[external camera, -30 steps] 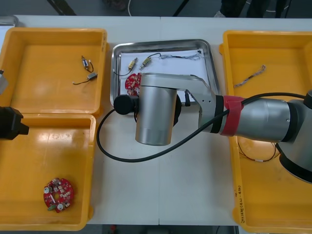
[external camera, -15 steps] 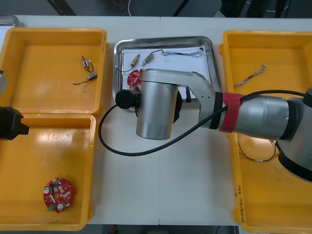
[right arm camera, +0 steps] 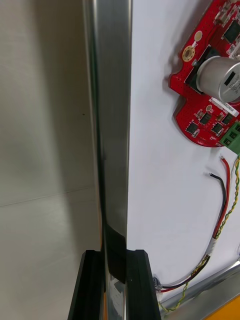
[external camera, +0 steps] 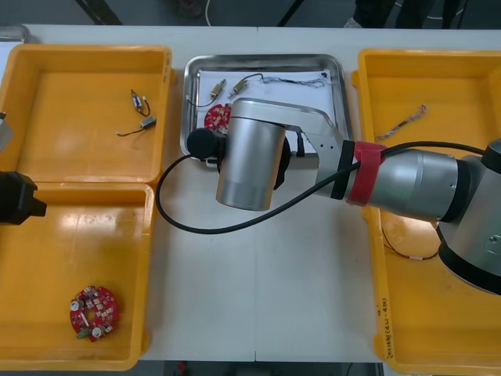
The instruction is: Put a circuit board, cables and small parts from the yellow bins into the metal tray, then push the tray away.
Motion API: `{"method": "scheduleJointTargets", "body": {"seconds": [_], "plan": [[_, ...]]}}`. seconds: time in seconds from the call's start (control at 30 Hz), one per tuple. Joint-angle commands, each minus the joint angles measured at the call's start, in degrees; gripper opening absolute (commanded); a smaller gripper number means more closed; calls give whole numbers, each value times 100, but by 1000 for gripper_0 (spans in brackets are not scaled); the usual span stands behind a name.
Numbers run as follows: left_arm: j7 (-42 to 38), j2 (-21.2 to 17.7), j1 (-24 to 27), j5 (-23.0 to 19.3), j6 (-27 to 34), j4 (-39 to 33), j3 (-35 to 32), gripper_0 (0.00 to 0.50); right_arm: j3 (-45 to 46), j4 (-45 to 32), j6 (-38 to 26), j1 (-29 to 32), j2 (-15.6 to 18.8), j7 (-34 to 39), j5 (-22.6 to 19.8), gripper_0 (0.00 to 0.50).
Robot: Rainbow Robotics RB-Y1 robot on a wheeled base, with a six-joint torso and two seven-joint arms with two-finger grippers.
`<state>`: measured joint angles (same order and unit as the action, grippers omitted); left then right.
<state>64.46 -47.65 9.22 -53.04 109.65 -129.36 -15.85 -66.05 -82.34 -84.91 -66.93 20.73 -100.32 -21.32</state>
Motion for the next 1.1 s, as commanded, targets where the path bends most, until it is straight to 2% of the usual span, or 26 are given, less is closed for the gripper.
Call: {"method": "scheduleJointTargets", "body": {"seconds": [0.03,0.53,0.57,0.6,0.63,0.67,0.7,0.73,0.8,0.97,1.1], "plan": [[436,-236,-96,-22,35,-168,-191,500,260,104,142,-312,-139,-216,49,0],[436,-236,-96,-22,35,-168,-191,500,400,332,309,-338,-192,-260,49,0],[436,-236,-96,-22,35,-168,-191,500,400,332,317,-338,-201,-269,58,50],[436,-236,-96,-22,35,-168,-191,500,400,324,317,-338,-192,-269,49,125],[436,-236,-96,-22,35,-168,-191,500,409,324,317,-338,-192,-278,49,220],[436,-236,-96,-22,35,-168,-191,500,409,324,317,-338,-192,-278,58,271],[436,-236,-96,-22,35,-168,-191,500,427,332,317,-338,-192,-295,58,355],[436,-236,-96,-22,35,-168,-191,500,444,332,317,-338,-192,-313,49,415],[436,-236,-96,-22,35,-168,-191,500,462,324,317,-338,-192,-339,49,500],[436,-236,-96,-22,35,-168,-191,500,585,324,265,-329,-192,-401,40,500],[436,-236,-96,-22,35,-168,-191,500,849,271,115,-329,-201,-427,-250,500]]}}
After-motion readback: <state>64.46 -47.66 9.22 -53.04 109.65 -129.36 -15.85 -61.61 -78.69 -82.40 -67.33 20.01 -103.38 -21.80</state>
